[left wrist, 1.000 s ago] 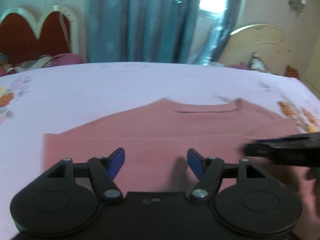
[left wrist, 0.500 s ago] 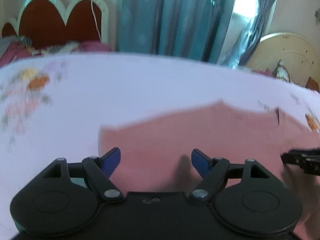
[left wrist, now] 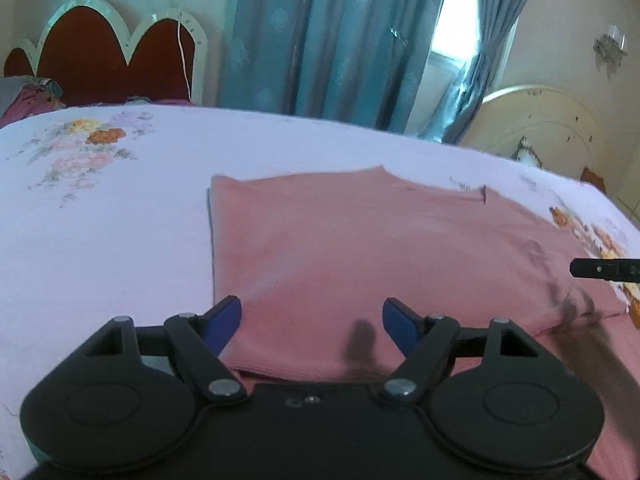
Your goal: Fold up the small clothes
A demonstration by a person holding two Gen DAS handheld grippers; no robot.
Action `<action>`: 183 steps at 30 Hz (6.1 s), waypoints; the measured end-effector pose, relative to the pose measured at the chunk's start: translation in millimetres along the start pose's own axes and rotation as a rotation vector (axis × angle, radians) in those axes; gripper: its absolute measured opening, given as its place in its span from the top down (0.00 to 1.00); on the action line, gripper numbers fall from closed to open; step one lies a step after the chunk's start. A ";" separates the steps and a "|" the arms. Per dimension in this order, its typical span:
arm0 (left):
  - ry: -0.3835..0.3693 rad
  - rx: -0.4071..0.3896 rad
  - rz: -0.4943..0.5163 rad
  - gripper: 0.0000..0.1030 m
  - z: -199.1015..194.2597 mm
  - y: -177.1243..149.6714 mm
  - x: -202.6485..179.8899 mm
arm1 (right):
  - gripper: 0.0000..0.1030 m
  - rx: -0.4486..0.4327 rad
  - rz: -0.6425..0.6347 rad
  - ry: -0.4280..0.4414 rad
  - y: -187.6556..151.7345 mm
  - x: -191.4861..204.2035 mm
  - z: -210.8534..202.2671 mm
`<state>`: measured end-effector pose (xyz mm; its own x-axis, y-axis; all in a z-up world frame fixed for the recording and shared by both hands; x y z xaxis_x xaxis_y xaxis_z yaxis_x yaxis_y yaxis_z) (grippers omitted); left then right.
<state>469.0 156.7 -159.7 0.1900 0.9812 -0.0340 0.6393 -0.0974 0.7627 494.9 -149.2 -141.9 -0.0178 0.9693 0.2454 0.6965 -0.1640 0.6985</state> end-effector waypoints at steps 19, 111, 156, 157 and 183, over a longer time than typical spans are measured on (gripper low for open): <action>0.160 0.056 0.043 0.05 -34.8 -20.6 -10.4 | 0.13 -0.012 0.107 0.043 -16.9 -41.7 -48.0; -0.453 -0.254 -0.533 0.94 -123.4 -29.4 17.7 | 0.92 -0.161 0.575 0.550 19.4 -164.6 -215.0; -0.267 -0.016 0.109 0.41 73.1 73.0 -90.6 | 0.32 0.030 -0.126 0.289 52.0 -6.8 36.2; -0.300 -0.005 0.136 0.43 75.7 69.6 -107.7 | 0.38 0.046 -0.146 0.318 45.4 6.5 39.2; -0.155 -0.089 0.156 0.27 27.5 47.4 -111.5 | 0.43 -0.024 -0.134 0.237 14.1 -17.3 -0.9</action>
<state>498.6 38.2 -137.5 0.3977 0.9175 -0.0046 0.5267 -0.2241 0.8200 504.4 -168.5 -135.7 -0.2785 0.9130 0.2980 0.6594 -0.0438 0.7505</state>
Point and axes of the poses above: each gripper's, at about its wrist camera, not at the fingertips, and z roughly the way its jaws point, x to its left, y to its top, the point moved 6 cm from there along z, roughly the way its jaws point, and after that the axes turned 9 degrees about z, right-handed, at the moved point
